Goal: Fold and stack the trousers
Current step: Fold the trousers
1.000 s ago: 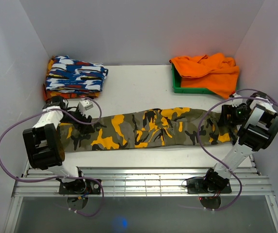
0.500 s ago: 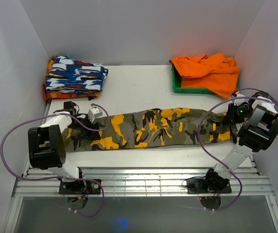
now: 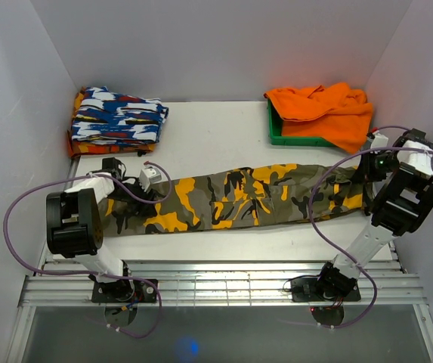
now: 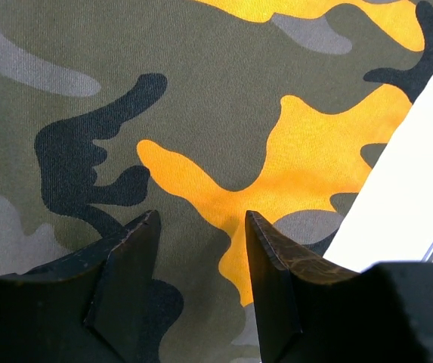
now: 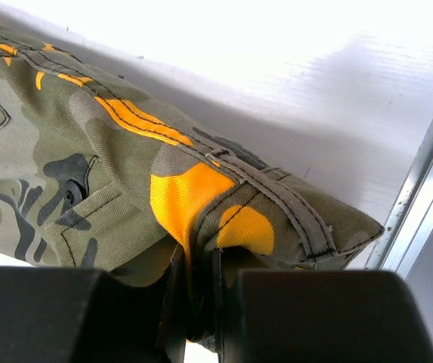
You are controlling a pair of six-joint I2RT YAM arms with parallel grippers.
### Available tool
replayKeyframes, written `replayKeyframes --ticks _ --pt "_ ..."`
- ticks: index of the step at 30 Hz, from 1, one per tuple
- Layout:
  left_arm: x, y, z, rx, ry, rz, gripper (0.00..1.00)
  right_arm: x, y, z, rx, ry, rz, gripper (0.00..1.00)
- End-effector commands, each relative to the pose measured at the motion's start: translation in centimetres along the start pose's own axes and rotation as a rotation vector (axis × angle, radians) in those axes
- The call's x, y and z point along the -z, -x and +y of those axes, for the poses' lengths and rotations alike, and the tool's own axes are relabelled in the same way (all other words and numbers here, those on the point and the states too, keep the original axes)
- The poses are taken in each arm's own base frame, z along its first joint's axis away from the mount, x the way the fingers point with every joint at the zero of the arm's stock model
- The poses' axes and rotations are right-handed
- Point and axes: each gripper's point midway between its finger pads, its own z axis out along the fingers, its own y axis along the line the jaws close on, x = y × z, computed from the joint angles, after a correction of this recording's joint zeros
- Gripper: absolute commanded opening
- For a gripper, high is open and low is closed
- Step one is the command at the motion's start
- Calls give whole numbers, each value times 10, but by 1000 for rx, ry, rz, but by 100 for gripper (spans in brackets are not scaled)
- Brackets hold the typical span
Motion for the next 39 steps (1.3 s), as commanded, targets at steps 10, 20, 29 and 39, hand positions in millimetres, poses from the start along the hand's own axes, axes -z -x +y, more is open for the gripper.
replayKeyframes --ticks 10,20,29,39 --pt "-7 -40 15 22 43 173 62 -33 12 -47 83 -152 88 42" --pt "44 49 -6 43 45 -51 84 11 35 -28 258 -315 67 90" --pt "86 69 34 499 169 -98 87 -6 40 103 464 -10 23 90" --pt "116 -10 70 622 382 15 82 -78 -40 133 480 100 264 96"
